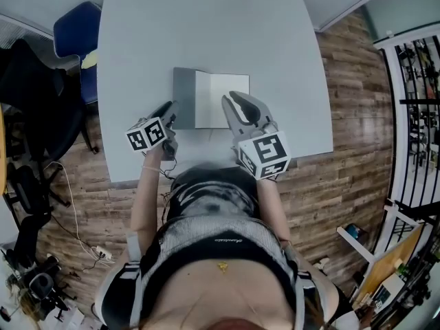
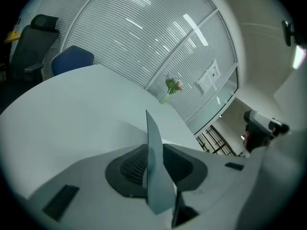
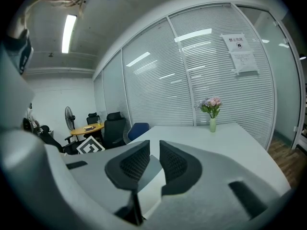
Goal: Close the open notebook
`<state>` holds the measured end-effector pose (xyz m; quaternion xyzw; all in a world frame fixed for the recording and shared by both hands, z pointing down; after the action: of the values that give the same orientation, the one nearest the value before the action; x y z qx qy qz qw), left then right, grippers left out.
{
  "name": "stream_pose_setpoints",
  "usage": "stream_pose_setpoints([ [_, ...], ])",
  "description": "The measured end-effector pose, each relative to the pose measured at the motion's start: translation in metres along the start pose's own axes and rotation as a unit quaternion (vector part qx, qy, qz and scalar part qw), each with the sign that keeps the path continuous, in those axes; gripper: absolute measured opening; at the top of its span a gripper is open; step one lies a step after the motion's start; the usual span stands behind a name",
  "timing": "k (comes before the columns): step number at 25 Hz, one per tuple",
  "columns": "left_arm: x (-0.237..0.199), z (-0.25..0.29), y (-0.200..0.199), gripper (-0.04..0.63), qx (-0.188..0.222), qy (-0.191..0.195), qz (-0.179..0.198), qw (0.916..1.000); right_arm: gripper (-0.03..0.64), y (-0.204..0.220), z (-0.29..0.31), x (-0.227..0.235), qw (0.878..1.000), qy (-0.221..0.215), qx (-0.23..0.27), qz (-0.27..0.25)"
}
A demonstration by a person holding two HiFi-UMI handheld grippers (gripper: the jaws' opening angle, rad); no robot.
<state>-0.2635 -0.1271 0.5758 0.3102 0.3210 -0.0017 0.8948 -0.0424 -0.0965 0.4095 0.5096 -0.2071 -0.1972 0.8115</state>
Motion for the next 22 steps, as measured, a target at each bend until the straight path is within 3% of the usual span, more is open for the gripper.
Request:
stream_pose_setpoints([
  [9, 0.012, -0.003, -0.004, 0.078, 0.003, -0.004, 0.018, 0.9998, 0.064, -0.001, -0.009, 0.004, 1.0, -0.005, 0.011, 0.01],
  [15, 0.022, 0.002, 0.0, 0.063, -0.006, 0.015, 0.015, 0.9998, 0.064, -0.001, -0.013, 0.006, 1.0, -0.005, 0.016, 0.013],
  [22, 0.038, 0.002, -0.004, 0.034, 0.006, -0.011, 0.044, 0.999, 0.063, 0.0, -0.022, 0.014, 1.0, -0.004, 0.016, 0.013],
])
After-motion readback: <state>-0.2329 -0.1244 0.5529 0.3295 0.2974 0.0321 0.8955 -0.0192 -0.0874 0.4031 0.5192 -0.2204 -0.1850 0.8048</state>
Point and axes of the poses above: the fingertips, and each gripper's own axes: z forward along the fingers, x to its right, y out of its underside, the point moved 6 cm from there along -z, backward along the fingers, and after that the axes turned 6 degrees about -x, right-handed, at the moved point
